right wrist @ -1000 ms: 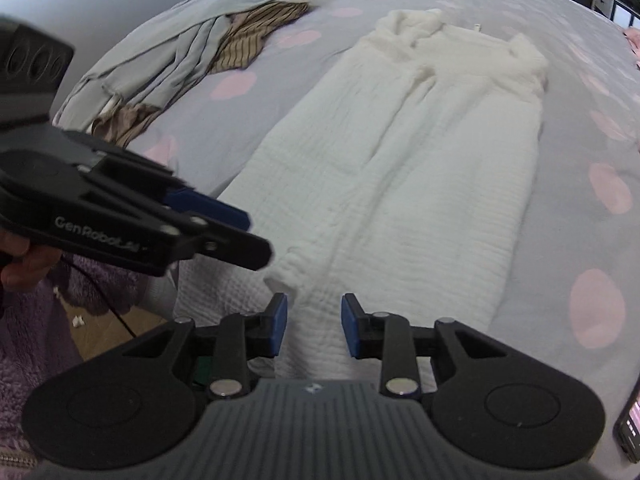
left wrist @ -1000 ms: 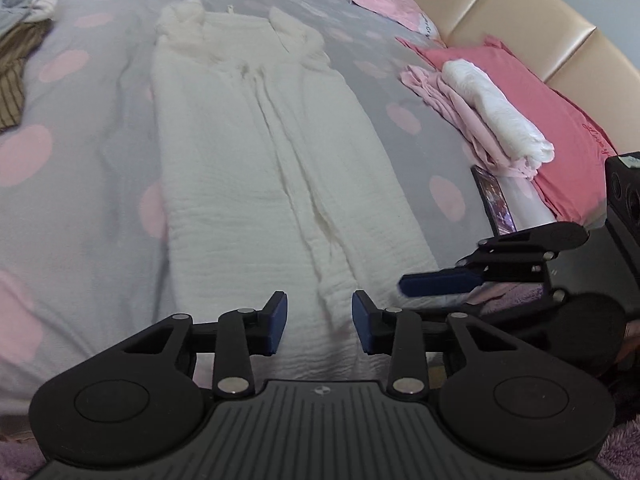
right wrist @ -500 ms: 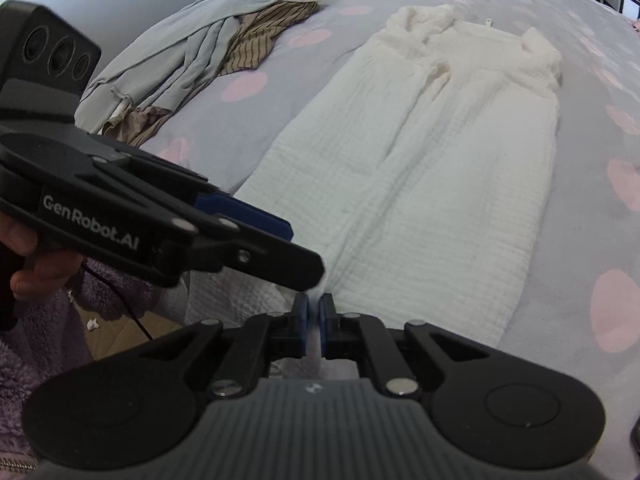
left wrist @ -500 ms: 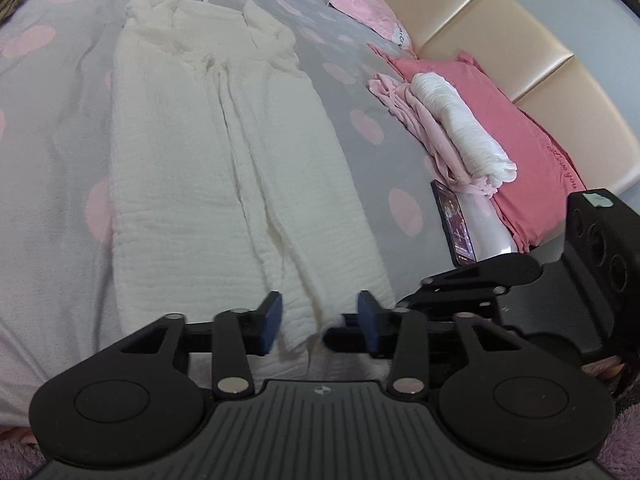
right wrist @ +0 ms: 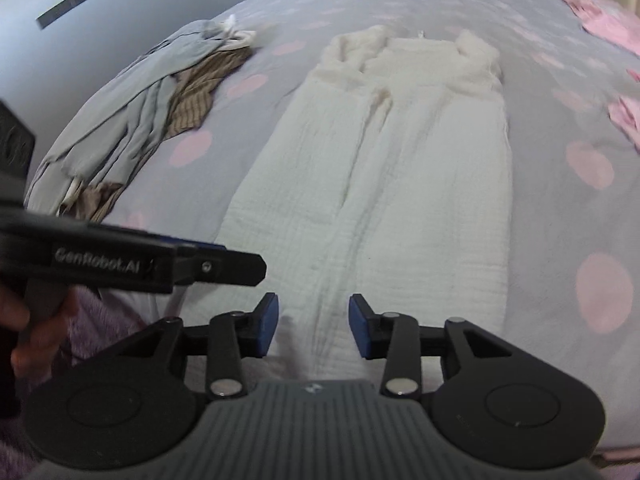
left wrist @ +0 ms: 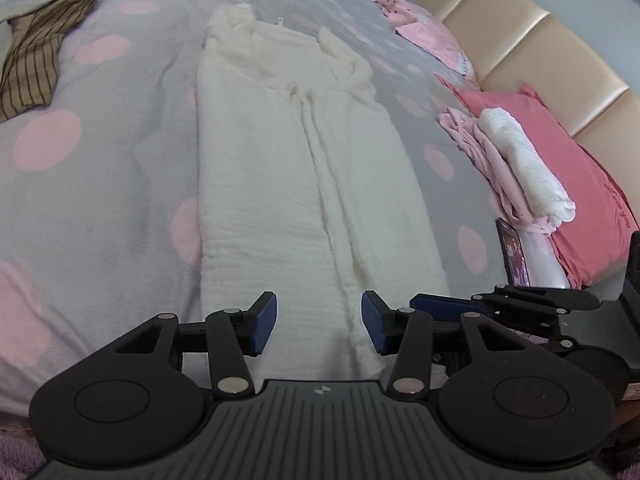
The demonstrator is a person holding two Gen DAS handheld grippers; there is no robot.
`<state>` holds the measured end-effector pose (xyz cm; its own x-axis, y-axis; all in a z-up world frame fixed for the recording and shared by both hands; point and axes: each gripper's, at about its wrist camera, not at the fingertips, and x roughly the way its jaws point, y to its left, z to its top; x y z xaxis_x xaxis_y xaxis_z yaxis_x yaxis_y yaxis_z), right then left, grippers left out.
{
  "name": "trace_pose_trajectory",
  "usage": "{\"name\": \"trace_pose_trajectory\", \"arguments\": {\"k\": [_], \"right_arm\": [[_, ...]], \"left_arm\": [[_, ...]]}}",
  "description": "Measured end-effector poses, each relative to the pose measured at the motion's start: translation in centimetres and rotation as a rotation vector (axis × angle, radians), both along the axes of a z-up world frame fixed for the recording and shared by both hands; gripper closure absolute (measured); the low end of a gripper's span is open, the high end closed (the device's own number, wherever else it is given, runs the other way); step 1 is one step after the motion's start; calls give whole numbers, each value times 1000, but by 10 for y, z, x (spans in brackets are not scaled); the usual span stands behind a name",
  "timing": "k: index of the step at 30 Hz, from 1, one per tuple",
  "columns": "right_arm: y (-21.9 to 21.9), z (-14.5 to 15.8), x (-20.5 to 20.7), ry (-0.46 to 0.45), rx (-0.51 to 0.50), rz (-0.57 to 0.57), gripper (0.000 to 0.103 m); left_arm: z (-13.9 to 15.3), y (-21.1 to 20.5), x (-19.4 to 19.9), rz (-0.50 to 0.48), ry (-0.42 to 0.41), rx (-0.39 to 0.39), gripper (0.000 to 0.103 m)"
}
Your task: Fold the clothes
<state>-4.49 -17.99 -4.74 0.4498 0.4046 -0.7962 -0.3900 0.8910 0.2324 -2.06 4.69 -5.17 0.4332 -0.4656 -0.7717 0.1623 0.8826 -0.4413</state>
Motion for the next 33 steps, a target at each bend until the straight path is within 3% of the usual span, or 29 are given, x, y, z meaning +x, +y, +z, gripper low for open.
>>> {"name": "trace_pose_trajectory", "arguments": {"k": [2, 4, 7, 14, 18, 21, 24, 25, 27, 33], "right_arm": [[7, -6, 0, -8, -48, -5, 58], [8, -13, 1, 6, -91, -5, 76], [5, -17, 0, 3, -128, 8, 86], [7, -12, -13, -136, -389, 33, 87], [16, -19, -16, -108, -349, 110, 86], [22, -24, -22, -96, -313, 154, 74], [21, -22, -26, -103, -313, 171, 70], [17, -21, -27, -89, -293, 169, 62], [9, -18, -28, -49, -252, 165, 57], [-11, -17, -33, 47, -210, 164, 54]], "left_arm": [[-1, -1, 0, -8, -1, 13, 59], [-1, -2, -1, -19, -1, 30, 59], [-4, -1, 0, -18, 12, 36, 59], [-3, 1, -2, -23, 19, 40, 59], [-5, -1, -1, -29, 27, 44, 59], [-5, -3, -3, -35, 28, 48, 59], [-4, -1, -4, -27, 30, 50, 59], [-4, 1, -5, -22, 31, 49, 59], [-3, 5, -9, -18, 40, 59, 57], [-2, 14, -12, -44, 87, 100, 53]]}}
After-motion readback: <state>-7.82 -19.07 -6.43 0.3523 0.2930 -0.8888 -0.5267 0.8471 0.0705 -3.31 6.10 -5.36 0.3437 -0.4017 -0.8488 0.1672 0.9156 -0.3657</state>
